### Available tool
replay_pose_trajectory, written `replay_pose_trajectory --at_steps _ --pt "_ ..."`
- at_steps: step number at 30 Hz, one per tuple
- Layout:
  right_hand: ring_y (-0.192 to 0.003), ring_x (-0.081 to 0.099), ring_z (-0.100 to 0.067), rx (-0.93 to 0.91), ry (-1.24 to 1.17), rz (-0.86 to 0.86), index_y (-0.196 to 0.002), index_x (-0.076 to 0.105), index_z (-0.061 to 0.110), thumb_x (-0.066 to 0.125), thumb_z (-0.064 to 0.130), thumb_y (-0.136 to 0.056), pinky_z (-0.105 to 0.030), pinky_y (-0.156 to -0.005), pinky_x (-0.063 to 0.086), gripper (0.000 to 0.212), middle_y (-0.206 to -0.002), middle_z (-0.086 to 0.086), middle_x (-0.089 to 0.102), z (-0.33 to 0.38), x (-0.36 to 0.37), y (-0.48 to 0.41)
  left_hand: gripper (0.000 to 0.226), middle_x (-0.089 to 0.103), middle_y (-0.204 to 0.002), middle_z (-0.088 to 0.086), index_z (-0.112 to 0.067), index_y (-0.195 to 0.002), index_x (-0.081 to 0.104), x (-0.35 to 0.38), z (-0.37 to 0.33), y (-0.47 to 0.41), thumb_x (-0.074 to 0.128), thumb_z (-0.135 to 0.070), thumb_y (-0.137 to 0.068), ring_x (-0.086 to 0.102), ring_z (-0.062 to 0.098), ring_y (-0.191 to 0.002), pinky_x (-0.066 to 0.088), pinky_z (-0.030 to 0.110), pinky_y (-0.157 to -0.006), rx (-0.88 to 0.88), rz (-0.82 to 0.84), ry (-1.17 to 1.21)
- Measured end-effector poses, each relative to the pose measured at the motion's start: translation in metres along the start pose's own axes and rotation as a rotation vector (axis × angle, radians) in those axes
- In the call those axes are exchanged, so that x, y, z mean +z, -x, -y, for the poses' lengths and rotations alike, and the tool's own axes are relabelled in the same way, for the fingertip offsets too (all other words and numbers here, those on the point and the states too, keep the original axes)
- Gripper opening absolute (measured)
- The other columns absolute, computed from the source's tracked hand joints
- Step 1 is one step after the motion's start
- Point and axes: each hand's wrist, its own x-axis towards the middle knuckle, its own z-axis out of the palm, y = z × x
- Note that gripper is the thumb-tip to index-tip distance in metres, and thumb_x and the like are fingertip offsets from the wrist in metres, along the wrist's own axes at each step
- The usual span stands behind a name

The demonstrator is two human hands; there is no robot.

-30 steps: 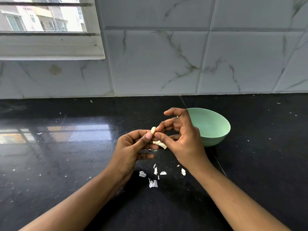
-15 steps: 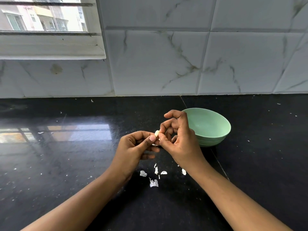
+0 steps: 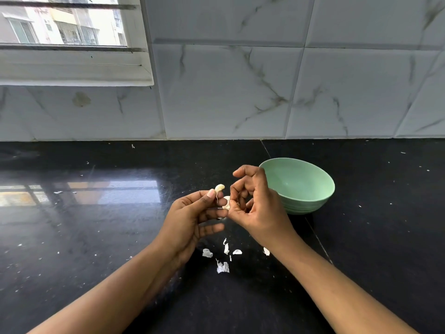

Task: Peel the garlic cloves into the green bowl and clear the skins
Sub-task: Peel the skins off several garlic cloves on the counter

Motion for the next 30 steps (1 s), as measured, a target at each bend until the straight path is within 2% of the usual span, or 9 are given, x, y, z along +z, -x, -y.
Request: replay_pose_trajectory --at_steps 2,5,10,15,17,20,23,25,30 --pt "-0.064 0.055 -0.013 0.026 -0.030 0.004 -0.103 0.037 0.038 0.068 0.014 -0.075 -0.015 -0.051 0.042 0.048 -0.078 0.006 0.056 0.002 -0.004 -0.001 0.019 0.070 -0.078 0.006 -0.009 -0.082 0.069 -0.001 -0.001 0.000 0.060 -0.025 -0.078 0.067 0.010 -0.063 0.056 0.024 -0.050 -0.016 -0.007 0.008" --pt "-0.070 0.055 -0.008 0.052 -0.047 0.028 -0.098 0.043 0.035 0.070 -0.001 -0.075 -0.026 -0.051 0.050 0.050 -0.081 0.007 0.056 0.004 -0.008 -0.003 0.017 0.070 -0.078 0.005 -0.011 -0.081 0.070 -0.002 -0.002 0.000 0.060 -0.025 -0.080 0.067 0.009 -0.062 0.055 0.022 -0.048 -0.028 -0.024 0.017" --pt "-0.074 0.063 -0.010 0.072 -0.016 0.033 -0.095 0.050 0.033 0.067 0.002 -0.080 -0.031 -0.054 0.053 0.039 -0.080 0.009 0.064 0.005 -0.007 -0.003 0.018 0.070 -0.075 0.003 -0.010 -0.082 0.069 -0.003 -0.001 -0.002 0.057 -0.022 -0.088 0.066 0.009 -0.060 0.053 0.021 -0.046 -0.033 -0.043 0.020" --pt "-0.065 0.065 -0.007 0.102 -0.029 0.022 -0.095 0.059 0.022 0.069 0.013 -0.084 -0.014 -0.056 0.046 0.017 -0.071 0.010 0.066 0.004 -0.006 -0.001 0.017 0.071 -0.077 0.004 -0.011 -0.087 0.070 -0.002 0.003 -0.003 0.057 -0.021 -0.090 0.067 0.009 -0.061 0.053 0.021 -0.045 -0.060 -0.048 -0.014" --pt "-0.064 0.061 -0.008 0.100 -0.026 0.009 -0.093 0.059 0.022 0.071 0.015 -0.082 -0.013 -0.055 0.043 0.017 -0.069 0.008 0.060 0.003 -0.005 0.000 0.016 0.071 -0.076 0.003 -0.011 -0.089 0.069 -0.002 0.004 -0.003 0.056 -0.020 -0.091 0.067 0.008 -0.061 0.052 0.021 -0.044 -0.066 -0.042 -0.012" --pt "-0.067 0.058 -0.009 0.132 -0.042 -0.015 -0.092 0.057 0.023 0.069 0.007 -0.080 -0.013 -0.056 0.041 0.024 -0.074 0.006 0.057 0.001 -0.002 0.000 0.015 0.071 -0.077 0.003 -0.010 -0.090 0.067 -0.002 0.004 -0.003 0.057 -0.020 -0.089 0.066 0.008 -0.060 0.052 0.021 -0.044 -0.068 -0.022 -0.013" --pt "-0.075 0.063 -0.010 0.229 -0.113 0.004 -0.095 0.054 0.021 0.068 0.003 -0.080 -0.024 -0.059 0.053 0.027 -0.089 0.004 0.061 -0.001 -0.001 -0.001 0.016 0.070 -0.080 0.003 -0.011 -0.088 0.067 -0.002 0.006 -0.003 0.059 -0.024 -0.082 0.066 0.007 -0.061 0.052 0.021 -0.043 -0.065 0.000 -0.022" --pt "-0.072 0.065 -0.008 0.331 -0.266 0.012 -0.098 0.053 0.014 0.069 0.006 -0.083 -0.029 -0.056 0.056 0.023 -0.083 0.004 0.063 0.000 -0.001 -0.001 0.020 0.070 -0.080 0.002 -0.010 -0.090 0.067 -0.002 0.008 -0.003 0.061 -0.025 -0.079 0.066 0.007 -0.062 0.051 0.021 -0.043 -0.059 0.008 -0.033" --pt "-0.067 0.068 -0.013 0.443 -0.502 -0.047 -0.100 0.051 0.008 0.073 0.005 -0.078 -0.024 -0.052 0.052 0.031 -0.075 0.000 0.068 0.004 -0.003 -0.004 0.025 0.070 -0.081 0.002 -0.009 -0.095 0.067 -0.002 0.009 -0.002 0.063 -0.026 -0.078 0.065 0.007 -0.064 0.051 0.021 -0.045 -0.016 0.017 -0.104"
